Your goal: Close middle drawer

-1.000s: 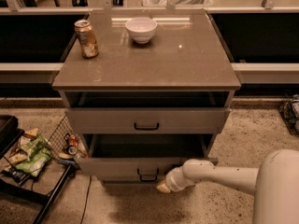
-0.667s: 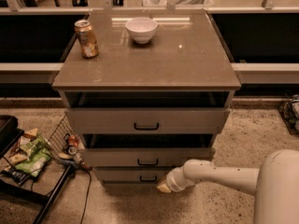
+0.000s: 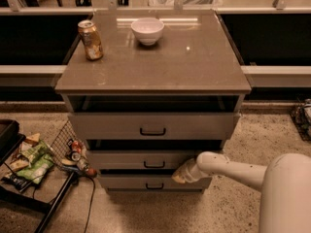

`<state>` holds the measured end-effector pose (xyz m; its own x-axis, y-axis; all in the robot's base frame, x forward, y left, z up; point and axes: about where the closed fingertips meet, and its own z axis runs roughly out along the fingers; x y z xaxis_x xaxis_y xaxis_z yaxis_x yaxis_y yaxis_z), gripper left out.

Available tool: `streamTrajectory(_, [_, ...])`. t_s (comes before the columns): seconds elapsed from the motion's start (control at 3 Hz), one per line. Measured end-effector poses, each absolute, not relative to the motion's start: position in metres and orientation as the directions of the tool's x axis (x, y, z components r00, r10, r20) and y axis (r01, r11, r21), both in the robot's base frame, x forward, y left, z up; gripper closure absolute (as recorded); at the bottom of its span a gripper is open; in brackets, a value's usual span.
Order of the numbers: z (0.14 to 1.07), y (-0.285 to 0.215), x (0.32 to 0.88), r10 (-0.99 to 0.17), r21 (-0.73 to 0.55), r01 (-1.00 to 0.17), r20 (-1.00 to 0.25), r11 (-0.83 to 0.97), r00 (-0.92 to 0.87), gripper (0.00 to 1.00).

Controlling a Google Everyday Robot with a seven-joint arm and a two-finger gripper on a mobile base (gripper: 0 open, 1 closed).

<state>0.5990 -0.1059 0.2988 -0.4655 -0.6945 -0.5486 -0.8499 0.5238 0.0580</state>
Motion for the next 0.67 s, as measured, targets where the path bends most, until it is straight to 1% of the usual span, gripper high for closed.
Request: streamTrajectory(0.67, [0.3037, -0.1150, 0.6025, -0.695, 0.040, -0.843, -0.547, 0.536, -0.468, 1.00])
